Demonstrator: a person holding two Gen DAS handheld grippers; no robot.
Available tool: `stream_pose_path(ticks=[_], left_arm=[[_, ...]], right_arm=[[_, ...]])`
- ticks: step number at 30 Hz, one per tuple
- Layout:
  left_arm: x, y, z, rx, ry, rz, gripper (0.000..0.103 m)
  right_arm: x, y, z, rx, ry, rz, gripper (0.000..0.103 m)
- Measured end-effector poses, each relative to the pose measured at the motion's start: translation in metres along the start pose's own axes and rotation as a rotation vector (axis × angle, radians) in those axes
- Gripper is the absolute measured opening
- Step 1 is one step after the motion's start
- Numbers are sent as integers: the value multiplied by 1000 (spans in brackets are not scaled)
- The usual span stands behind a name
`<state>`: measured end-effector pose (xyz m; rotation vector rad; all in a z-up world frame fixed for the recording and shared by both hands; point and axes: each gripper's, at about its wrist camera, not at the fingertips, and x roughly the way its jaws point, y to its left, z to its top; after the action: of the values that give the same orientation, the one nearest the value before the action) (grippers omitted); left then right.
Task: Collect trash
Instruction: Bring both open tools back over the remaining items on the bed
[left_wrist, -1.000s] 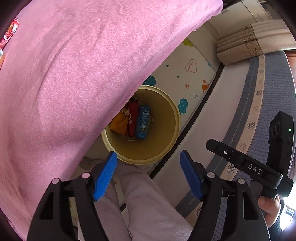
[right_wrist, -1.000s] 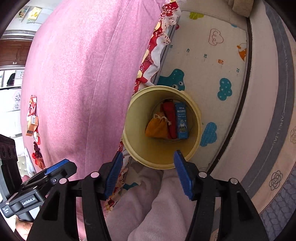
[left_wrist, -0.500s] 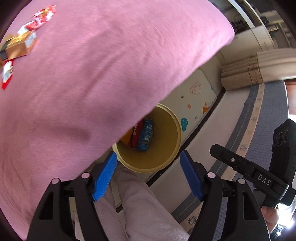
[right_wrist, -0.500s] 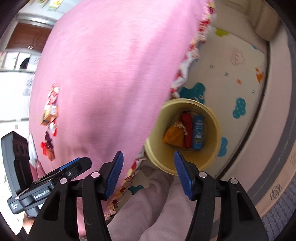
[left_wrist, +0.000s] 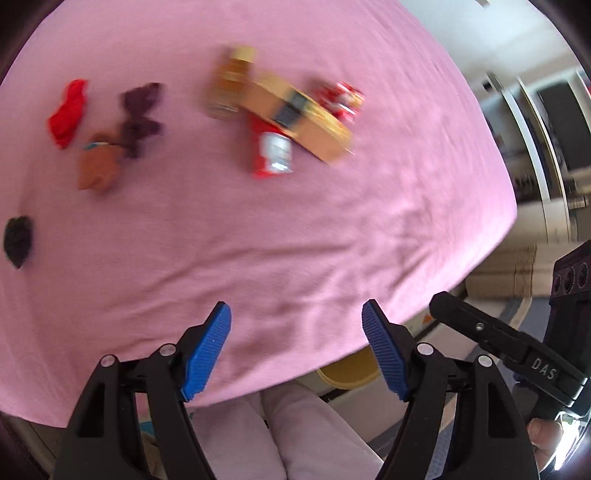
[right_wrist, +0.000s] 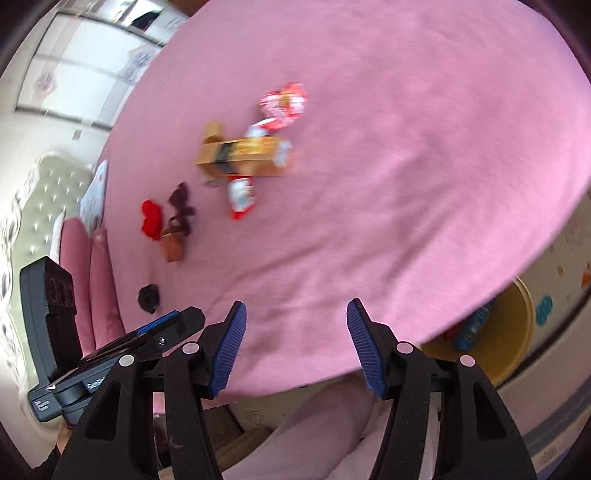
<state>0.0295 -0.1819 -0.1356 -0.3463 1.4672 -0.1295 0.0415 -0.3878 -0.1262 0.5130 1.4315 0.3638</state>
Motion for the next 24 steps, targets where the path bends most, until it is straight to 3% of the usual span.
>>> stream_pose_path(ticks=[7,16,24], left_arm=[[-33,105,17,-154,-79,23,73],[-36,166,43,-247,-117,46,73],[-7,192,76,-311,-85,55,73]], right_arm=[[42,89,27,-119,21,10,56],[75,140,48,-180,41,18,56],[106,150,77,-193,75,12,56]])
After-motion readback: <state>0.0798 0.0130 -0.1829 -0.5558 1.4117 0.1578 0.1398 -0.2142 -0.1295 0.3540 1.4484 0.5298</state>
